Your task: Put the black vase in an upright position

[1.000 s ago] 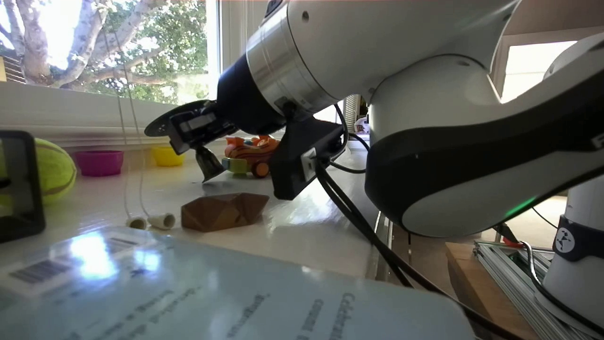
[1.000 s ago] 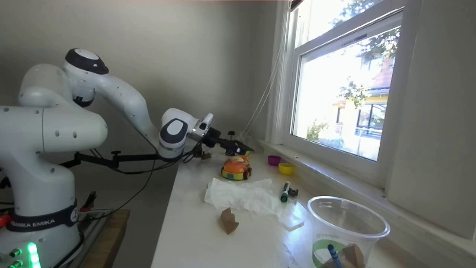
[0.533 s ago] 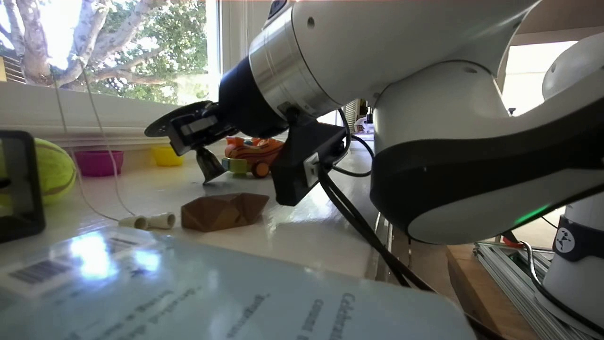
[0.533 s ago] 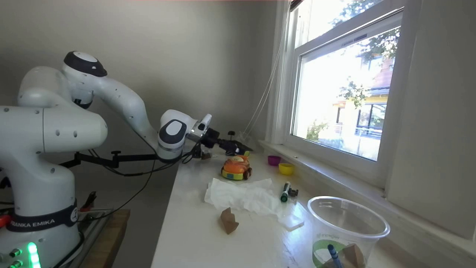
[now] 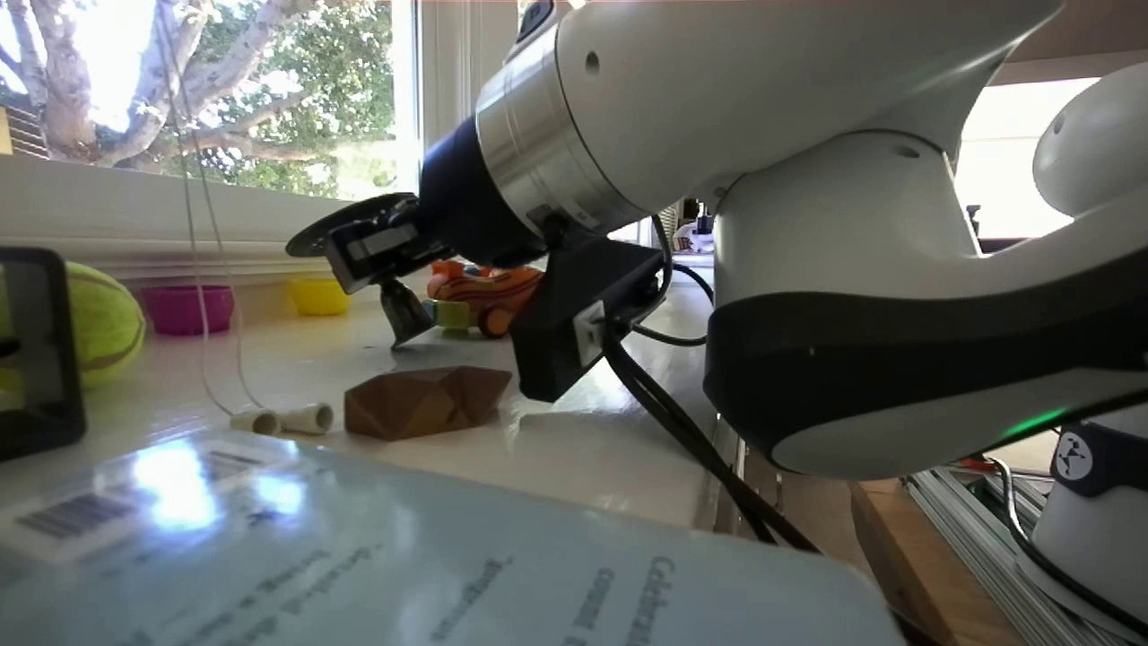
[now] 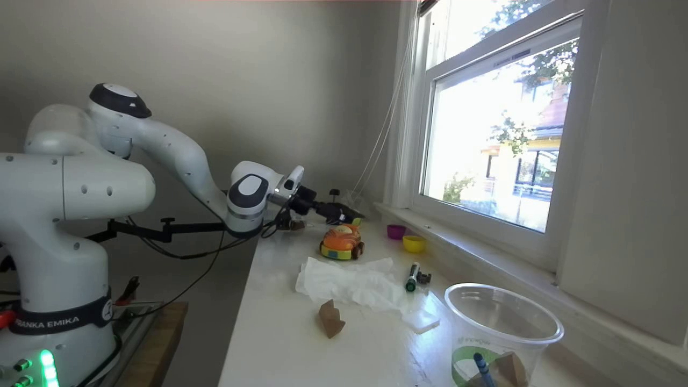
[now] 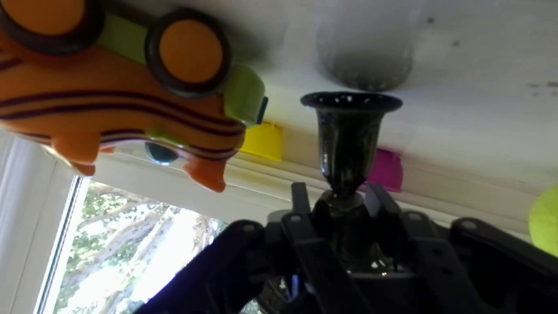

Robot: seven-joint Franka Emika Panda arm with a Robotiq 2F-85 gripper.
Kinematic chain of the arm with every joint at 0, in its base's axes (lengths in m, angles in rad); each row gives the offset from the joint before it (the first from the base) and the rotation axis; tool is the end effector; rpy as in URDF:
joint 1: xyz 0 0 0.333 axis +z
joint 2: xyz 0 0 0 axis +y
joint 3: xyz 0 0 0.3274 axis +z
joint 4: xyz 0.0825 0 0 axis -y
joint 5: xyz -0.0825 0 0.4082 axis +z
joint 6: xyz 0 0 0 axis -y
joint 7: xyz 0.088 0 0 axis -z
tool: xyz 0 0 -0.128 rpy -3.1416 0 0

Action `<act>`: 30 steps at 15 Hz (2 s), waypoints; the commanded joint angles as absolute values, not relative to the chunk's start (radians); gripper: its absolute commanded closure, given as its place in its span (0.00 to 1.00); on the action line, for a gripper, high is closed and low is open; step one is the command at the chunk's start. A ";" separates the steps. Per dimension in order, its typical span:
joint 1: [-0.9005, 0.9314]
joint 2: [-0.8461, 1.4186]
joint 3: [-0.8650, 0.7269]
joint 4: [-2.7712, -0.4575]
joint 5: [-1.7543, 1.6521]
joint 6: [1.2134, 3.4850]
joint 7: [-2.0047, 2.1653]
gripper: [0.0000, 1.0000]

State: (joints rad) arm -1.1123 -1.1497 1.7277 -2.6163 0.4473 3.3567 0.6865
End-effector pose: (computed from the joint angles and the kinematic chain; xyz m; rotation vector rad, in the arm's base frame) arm 0.4547 0.2124 0.2956 2.2959 -0.0742 1.5782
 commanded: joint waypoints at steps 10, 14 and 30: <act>-1.063 -1.277 1.707 -2.619 0.471 3.280 0.795 0.22; -1.056 -1.279 1.689 -2.615 0.468 3.265 0.805 0.00; -1.256 -0.912 1.632 -2.334 0.335 3.049 0.691 0.00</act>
State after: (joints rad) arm -1.2154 -0.9997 1.6170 -2.4004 0.3714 3.0940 0.7237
